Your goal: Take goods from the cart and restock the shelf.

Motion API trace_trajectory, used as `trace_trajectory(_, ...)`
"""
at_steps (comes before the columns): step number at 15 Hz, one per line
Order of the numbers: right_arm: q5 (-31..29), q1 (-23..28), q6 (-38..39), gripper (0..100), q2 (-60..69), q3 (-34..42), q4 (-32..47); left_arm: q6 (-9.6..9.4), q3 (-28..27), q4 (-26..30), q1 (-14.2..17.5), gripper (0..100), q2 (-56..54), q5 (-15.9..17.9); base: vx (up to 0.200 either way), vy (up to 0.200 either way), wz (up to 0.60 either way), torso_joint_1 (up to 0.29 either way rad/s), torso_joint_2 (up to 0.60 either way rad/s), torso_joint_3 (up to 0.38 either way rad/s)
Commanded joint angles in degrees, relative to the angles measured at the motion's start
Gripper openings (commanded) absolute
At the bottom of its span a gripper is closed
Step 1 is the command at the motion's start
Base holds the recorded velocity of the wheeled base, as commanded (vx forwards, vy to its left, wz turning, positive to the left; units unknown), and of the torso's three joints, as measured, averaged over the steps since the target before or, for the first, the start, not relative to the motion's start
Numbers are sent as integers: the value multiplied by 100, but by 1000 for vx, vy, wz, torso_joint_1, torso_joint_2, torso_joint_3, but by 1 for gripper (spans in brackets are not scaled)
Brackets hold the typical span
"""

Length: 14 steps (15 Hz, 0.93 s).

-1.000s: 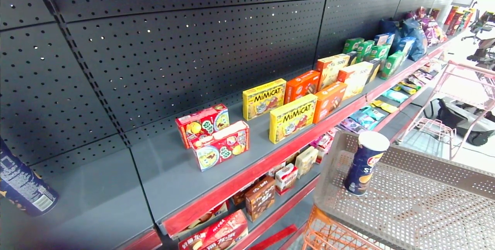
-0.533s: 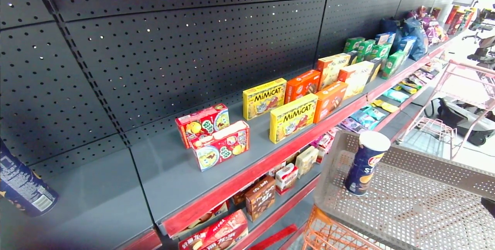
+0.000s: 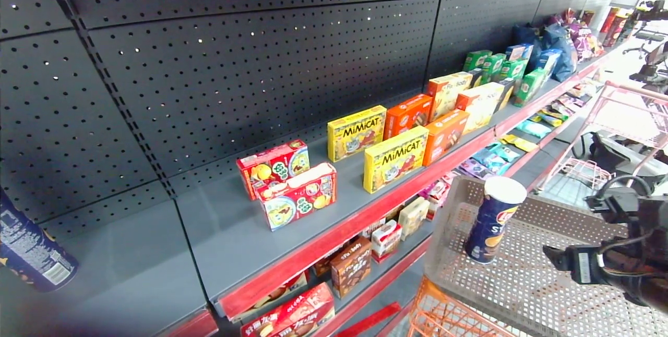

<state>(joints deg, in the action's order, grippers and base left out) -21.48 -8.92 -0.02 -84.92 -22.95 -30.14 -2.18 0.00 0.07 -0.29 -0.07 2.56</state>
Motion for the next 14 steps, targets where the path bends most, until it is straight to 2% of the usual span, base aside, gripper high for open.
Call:
trace_trajectory(1,329,-250,-33,100,-1299,-464,-423,7,0,-7,-6,100,7,-1,0,0,0,0,0,0)
trace_trajectory(7,355,-321,-112,100,-2301,-1413,-977,-2,0,1,3,100,7,-1,0,0,0,0,0,0)
trace_trajectory(10,364,-303,-165,100,-3162,-2134,-1144,7,0,1,3,100,7,-1,0,0,0,0,0,0)
trace_trajectory(12,698,-356,-165,100,-3971,-2916,-1319,7,0,1,3,100,7,-1,0,0,0,0,0,0)
trace_trajectory(13,742,-356,-165,0,-4296,-3268,-1337,-2,0,1,-6,100,7,-1,0,0,0,0,0,0)
trace_trajectory(14,742,-356,-173,0,-4454,-3417,-1363,-2,0,1,3,100,7,-1,0,0,0,0,0,0)
